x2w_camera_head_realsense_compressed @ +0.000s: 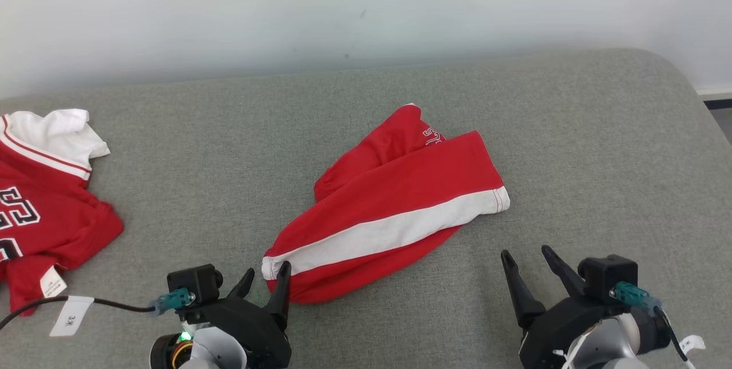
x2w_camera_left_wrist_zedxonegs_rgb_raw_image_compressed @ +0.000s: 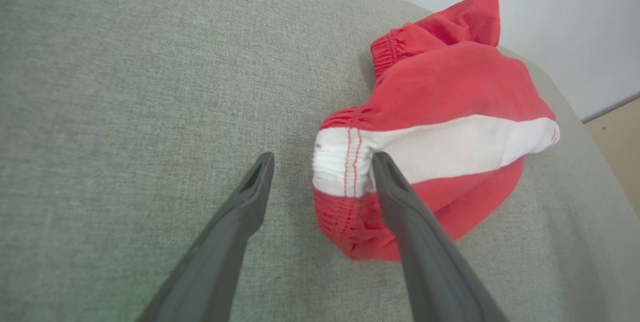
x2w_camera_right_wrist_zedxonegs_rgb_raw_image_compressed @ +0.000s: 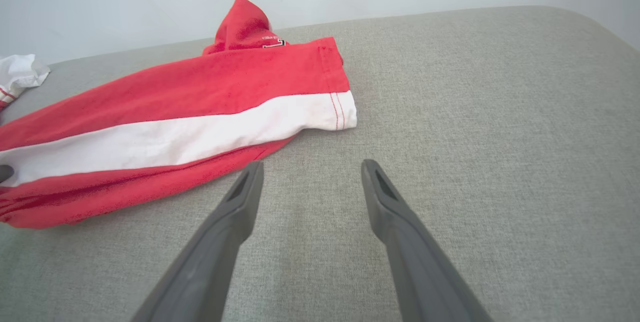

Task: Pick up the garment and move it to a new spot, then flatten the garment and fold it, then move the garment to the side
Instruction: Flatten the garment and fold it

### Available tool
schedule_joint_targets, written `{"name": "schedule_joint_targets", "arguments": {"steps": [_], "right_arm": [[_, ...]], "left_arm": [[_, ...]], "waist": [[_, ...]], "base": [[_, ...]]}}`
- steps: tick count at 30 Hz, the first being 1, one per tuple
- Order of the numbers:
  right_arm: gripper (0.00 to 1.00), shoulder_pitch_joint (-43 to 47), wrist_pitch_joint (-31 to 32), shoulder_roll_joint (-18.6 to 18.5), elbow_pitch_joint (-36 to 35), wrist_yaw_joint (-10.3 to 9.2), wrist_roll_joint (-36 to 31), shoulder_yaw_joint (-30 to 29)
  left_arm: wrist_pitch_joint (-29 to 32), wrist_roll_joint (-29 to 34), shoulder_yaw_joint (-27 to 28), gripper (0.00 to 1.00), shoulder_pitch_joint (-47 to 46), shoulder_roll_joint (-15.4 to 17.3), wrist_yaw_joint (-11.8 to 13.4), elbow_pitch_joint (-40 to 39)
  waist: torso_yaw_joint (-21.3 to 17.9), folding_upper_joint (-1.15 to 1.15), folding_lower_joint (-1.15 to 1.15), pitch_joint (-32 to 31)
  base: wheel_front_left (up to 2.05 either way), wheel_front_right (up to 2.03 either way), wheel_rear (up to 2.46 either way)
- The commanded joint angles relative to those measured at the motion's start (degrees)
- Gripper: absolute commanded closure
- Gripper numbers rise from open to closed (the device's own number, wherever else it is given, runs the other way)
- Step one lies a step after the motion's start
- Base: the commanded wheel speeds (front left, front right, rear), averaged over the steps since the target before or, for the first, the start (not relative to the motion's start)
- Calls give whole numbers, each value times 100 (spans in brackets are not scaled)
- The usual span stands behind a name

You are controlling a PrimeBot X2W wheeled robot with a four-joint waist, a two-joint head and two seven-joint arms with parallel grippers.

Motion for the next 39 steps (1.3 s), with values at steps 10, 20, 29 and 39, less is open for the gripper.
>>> {"name": "schedule_joint_targets", "arguments": {"steps": [10,20,29,39], "right_arm": [[0,-341,634,-383,-272,-12,-7,280],[0,-918,1032,-981,-118,-12,300,707],[0,-1065,957,-1138,15,-12,416,746],[0,-1069,985,-1216,22,-12,433,635]], "left_arm": [[746,-630,164,0,150,332,-318,-367],[1360,-767,79,0,-261,544,-444,-258],[1362,-771,134,0,-145,649,-371,-566],[1511,-857,140,0,2,755,-276,-1018]], "waist": [[-48,0,0,-140],[-168,0,0,102],[-104,0,0,279],[31,0,0,343]], "base": [[0,0,0],[0,0,0],[0,0,0],[0,0,0]]}}
